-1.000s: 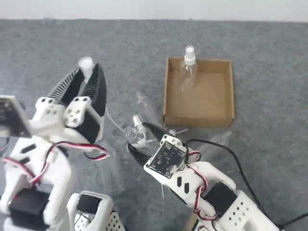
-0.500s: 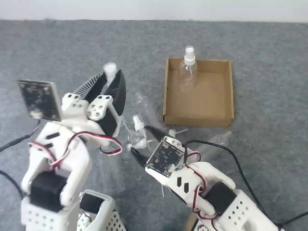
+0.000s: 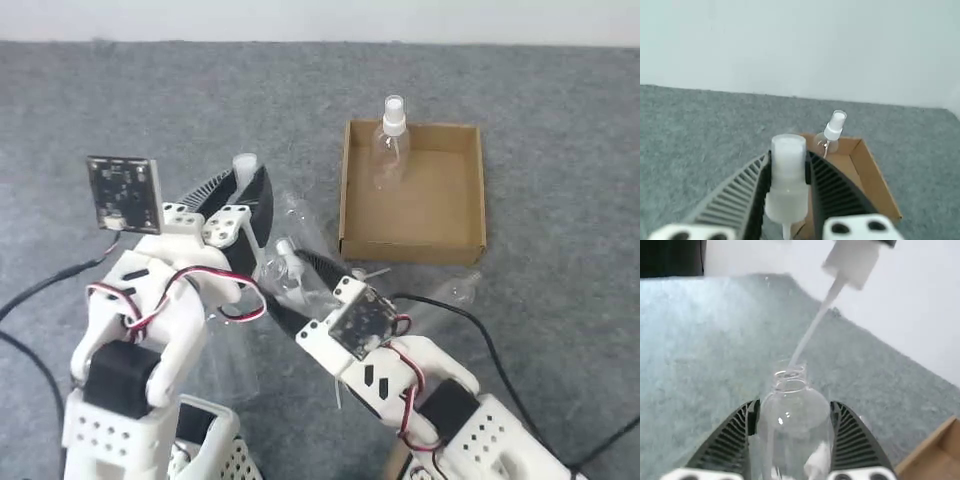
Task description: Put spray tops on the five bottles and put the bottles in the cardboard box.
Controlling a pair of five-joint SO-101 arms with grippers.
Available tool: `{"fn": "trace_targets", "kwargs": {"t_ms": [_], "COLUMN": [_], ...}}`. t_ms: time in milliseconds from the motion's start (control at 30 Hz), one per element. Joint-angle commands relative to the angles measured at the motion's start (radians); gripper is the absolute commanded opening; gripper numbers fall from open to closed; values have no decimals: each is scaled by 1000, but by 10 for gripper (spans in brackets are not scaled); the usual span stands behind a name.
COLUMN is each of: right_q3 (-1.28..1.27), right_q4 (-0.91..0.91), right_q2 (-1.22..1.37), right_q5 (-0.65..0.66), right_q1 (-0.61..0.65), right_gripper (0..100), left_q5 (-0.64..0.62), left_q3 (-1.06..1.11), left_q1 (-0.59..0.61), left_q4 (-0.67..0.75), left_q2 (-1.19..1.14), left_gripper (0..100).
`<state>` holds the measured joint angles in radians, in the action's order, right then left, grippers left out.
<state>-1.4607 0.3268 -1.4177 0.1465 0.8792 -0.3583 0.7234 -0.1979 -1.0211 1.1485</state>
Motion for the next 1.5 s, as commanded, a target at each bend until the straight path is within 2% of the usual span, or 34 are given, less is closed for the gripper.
{"fn": "trace_targets", "kwargs": {"t_ms": [0,200,400,500,767,867,1000,1100,1300,1467], "right_q3": [-3,-9,31,35,141,215,229,222,221,180], "right_q4": [-140,-136,-88,-91,-101,-128,-297,-378,-389,-389], "right_q2": [-21,-19,-19,-18,70,209,360,433,433,404], "right_q5": [-35,-38,-170,-176,-180,-183,-181,-181,-181,-181], "right_q1": [-13,-15,-111,-139,-143,-143,-139,-139,-139,-137], "right_gripper": [6,6,6,6,6,6,6,6,6,6], "left_q5": [-3,118,127,127,127,127,126,127,126,126], "left_q3": [7,25,19,19,25,27,27,41,105,48], "left_q1": [-3,-3,-5,-5,-138,-130,-44,-25,-28,-21], "left_q4": [28,25,26,28,97,98,95,68,54,55], "left_q2": [11,12,14,12,6,6,9,11,9,11], "left_gripper": [51,51,51,51,51,51,53,58,188,187]}}
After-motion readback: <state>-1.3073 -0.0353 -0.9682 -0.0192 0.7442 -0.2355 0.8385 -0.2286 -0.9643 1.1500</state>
